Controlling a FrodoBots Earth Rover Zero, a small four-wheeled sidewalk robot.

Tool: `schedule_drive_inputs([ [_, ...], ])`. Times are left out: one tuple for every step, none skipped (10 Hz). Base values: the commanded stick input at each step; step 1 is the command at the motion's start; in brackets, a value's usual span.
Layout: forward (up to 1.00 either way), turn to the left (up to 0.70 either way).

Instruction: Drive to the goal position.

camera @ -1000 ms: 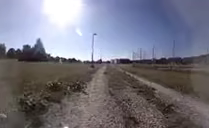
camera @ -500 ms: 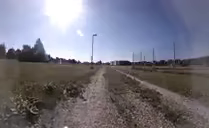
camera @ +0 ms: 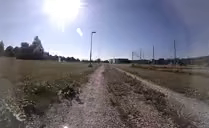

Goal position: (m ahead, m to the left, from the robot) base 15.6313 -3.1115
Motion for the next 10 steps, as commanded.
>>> schedule_drive_inputs([
  [0.17,0.00],
  [0.48,0.00],
  [0.50,0.00],
  [0.50,0.00],
  [0.50,0.00],
  [0.50,0.00],
  [0.50,0.00],
  [0.50,0.00],
  [0.50,0.00],
  [0.50,0.00],
])
